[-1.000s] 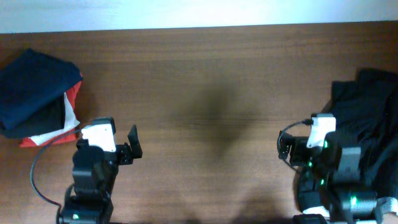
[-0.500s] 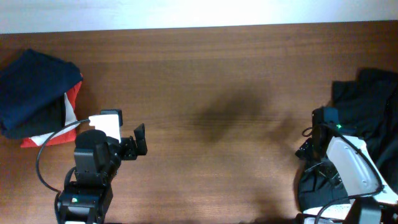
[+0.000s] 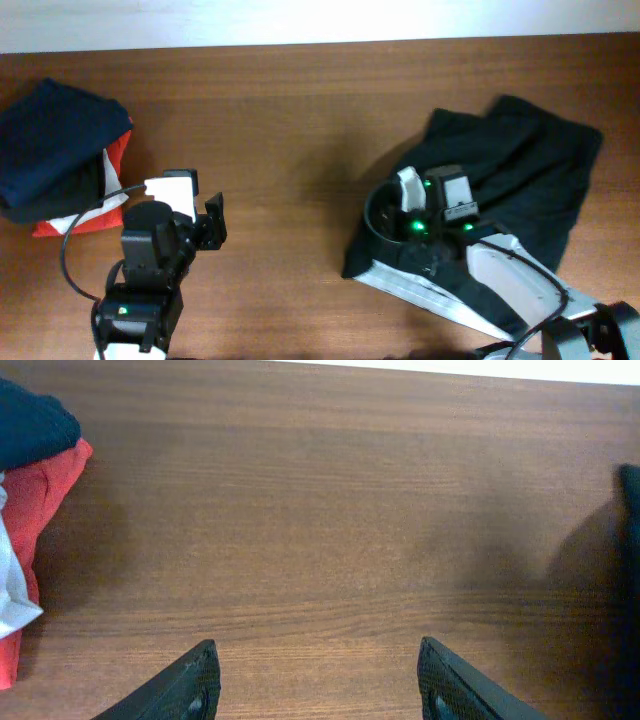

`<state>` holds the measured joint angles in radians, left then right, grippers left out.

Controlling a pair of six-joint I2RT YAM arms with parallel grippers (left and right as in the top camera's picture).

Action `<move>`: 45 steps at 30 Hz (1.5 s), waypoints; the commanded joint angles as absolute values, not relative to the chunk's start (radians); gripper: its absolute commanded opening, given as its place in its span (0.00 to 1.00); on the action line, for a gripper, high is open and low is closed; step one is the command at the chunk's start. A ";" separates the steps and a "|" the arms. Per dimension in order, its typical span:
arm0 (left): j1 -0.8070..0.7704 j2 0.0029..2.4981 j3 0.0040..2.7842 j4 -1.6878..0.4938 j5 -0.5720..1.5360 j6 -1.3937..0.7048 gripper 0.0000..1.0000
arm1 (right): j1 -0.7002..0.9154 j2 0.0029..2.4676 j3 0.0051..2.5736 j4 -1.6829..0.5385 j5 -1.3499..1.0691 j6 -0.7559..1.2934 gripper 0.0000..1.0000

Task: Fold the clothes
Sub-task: 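Grasp the black garment's edges with both grippers and pull it leftward, then spread the black garment flat on the table center with both grippers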

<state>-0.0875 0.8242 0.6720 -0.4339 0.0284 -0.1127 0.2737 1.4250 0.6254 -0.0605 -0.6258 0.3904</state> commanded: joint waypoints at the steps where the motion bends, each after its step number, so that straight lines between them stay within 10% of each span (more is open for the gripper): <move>1: -0.084 0.888 0.694 -0.389 0.118 -0.108 0.85 | 0.442 1.415 0.640 0.200 -0.540 0.537 0.15; 2: -0.084 0.913 0.694 -0.373 0.150 -0.108 0.99 | 0.458 1.415 0.640 0.181 -0.491 0.536 0.86; 3: -0.084 0.932 0.694 -0.367 0.201 -0.108 0.99 | 0.443 1.414 0.640 0.138 -0.467 0.536 0.99; 15: -0.091 1.441 0.694 -0.355 0.405 -0.118 0.91 | -0.156 1.199 0.704 -0.783 -0.119 0.451 0.98; 17: -0.092 1.548 0.694 -0.322 0.405 -0.118 0.73 | -0.242 1.199 0.704 -0.824 -0.118 0.449 0.99; 21: -0.092 1.616 0.694 -0.263 0.443 -0.119 0.68 | -0.244 1.200 0.704 -0.828 -0.119 0.445 0.99; 26: -0.092 1.621 0.694 -0.254 0.443 -0.119 0.01 | -0.244 1.200 0.703 -0.827 -0.118 0.441 0.99; 31: 0.076 1.621 1.121 -0.444 0.178 -0.119 0.00 | -0.244 1.200 0.704 -0.824 -0.080 0.442 0.99; 32: 0.094 1.621 1.210 -0.447 0.178 -0.118 0.11 | -0.244 1.200 0.704 -0.825 -0.081 0.442 0.99; 33: 0.094 1.621 1.258 -0.447 0.179 -0.118 0.87 | -0.244 1.200 0.704 -0.826 -0.081 0.442 0.99; 34: 0.084 1.621 1.260 -0.491 0.215 -0.118 0.99 | -0.244 1.200 0.703 -0.823 -0.080 0.442 0.99; 39: -0.041 1.716 1.228 -0.963 0.287 -0.119 0.99 | -0.244 1.210 0.704 -0.715 -0.075 0.442 1.00; 45: -0.159 1.763 1.016 -0.959 0.416 -0.191 0.97 | -0.242 1.471 0.703 -0.477 -0.198 0.488 0.95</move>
<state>-0.1577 1.7527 1.0584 -0.9771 0.3695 -0.1490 -0.2398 1.4193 0.6952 -0.5251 -0.1547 0.4618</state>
